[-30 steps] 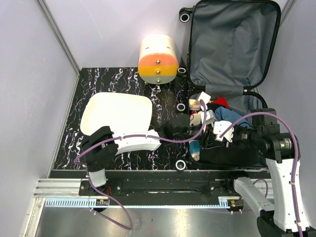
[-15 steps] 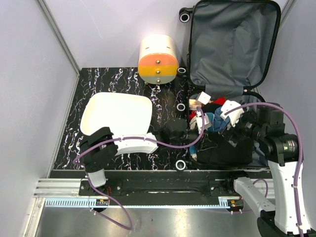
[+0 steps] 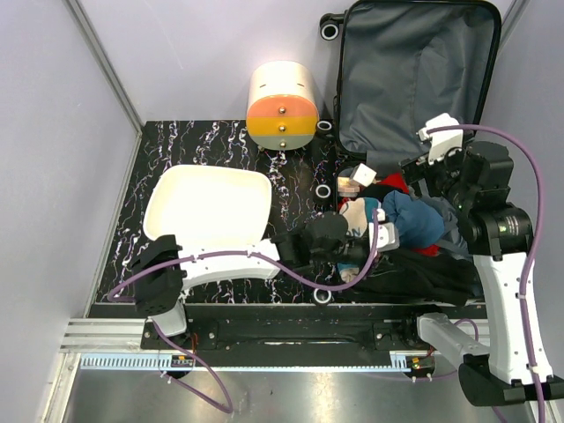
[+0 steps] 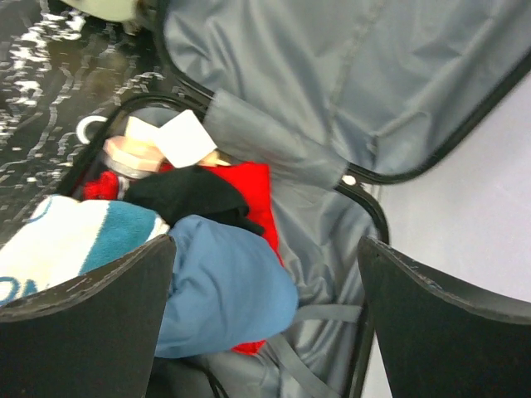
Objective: Open, take out, and arrange the luggage
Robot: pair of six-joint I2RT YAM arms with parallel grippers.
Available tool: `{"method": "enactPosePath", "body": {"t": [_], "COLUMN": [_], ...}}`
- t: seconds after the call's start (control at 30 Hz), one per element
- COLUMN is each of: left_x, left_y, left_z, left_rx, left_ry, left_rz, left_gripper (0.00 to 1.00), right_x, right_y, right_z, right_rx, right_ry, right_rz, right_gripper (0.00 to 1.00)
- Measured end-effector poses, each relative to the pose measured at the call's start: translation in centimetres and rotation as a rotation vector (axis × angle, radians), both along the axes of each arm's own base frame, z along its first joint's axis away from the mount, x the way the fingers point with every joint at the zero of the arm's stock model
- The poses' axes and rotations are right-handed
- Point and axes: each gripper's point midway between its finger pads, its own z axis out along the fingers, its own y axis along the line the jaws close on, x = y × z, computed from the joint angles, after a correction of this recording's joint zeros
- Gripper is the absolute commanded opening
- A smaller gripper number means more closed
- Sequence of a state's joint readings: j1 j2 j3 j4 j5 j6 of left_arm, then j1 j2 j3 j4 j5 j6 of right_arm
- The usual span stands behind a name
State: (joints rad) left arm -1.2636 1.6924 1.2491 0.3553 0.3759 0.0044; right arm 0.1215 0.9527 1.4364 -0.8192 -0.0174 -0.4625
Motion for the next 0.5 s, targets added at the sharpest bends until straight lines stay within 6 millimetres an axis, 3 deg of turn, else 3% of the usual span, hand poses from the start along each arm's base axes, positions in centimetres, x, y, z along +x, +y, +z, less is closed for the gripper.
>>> {"method": "enactPosePath", "body": {"t": [0.2, 0.3, 0.5], "left_x": [-0.3, -0.7, -0.3], "left_y": [-0.8, -0.6, 0.8], "left_z": [6.2, 7.3, 7.5], "left_rx": [-0.102, -0.116, -0.073], "left_ry": [-0.031, -0.034, 0.062], "left_rz": [-0.034, -0.055, -0.043], "left_gripper": [0.00, 0.00, 0.00], "right_x": [0.1, 0.0, 0.4], "right_y": [2.5, 3.2, 3.8], "right_z": [-0.9, -1.7, -4.2], "right_rx": [0.069, 0.085, 0.081], "right_ry": [0.034, 0.057, 0.126], "right_rz": [0.116, 0.153, 0.183], "right_gripper": [1.00, 1.00, 1.00]}}
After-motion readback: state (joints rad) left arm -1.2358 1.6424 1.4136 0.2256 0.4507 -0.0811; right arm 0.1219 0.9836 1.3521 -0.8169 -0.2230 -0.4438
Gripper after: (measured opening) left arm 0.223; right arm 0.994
